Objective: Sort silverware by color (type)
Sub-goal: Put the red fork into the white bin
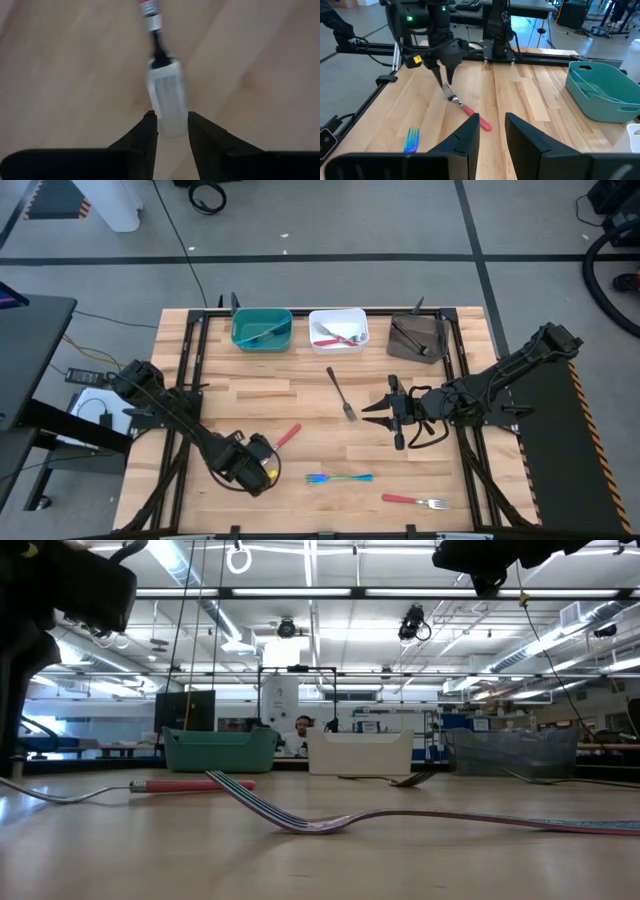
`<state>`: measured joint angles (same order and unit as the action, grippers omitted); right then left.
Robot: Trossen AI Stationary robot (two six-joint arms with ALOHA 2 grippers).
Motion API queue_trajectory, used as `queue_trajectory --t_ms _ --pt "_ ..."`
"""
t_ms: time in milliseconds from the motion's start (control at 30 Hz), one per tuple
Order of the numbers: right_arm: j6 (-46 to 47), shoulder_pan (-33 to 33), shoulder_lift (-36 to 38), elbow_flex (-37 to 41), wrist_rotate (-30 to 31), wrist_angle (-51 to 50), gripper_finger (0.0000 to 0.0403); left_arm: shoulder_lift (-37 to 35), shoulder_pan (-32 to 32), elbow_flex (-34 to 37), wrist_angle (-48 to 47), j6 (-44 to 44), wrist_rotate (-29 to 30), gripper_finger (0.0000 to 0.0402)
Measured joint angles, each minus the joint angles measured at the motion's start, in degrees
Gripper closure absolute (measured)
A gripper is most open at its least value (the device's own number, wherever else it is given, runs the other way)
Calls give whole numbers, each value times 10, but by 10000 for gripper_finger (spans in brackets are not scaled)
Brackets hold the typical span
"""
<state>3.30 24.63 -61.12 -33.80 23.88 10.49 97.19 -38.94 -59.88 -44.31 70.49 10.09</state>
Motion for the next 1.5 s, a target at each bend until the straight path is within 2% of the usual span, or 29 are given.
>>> queue_trajectory --t_ms 167,467,667,1133,1500 --pt "0 0 0 0 0 0 301 0 0 0 39 -12 0 292" --pt "0 0 0 0 0 0 301 35 3 0 35 -25 -13 292" --pt "0 0 0 0 0 0 301 63 3 -2 -6 -11 -13 292" --pt "0 0 0 0 0 1 301 62 5 -2 -7 -8 -3 292" --pt "0 0 0 0 0 1 301 64 5 -69 -98 -2 7 292"
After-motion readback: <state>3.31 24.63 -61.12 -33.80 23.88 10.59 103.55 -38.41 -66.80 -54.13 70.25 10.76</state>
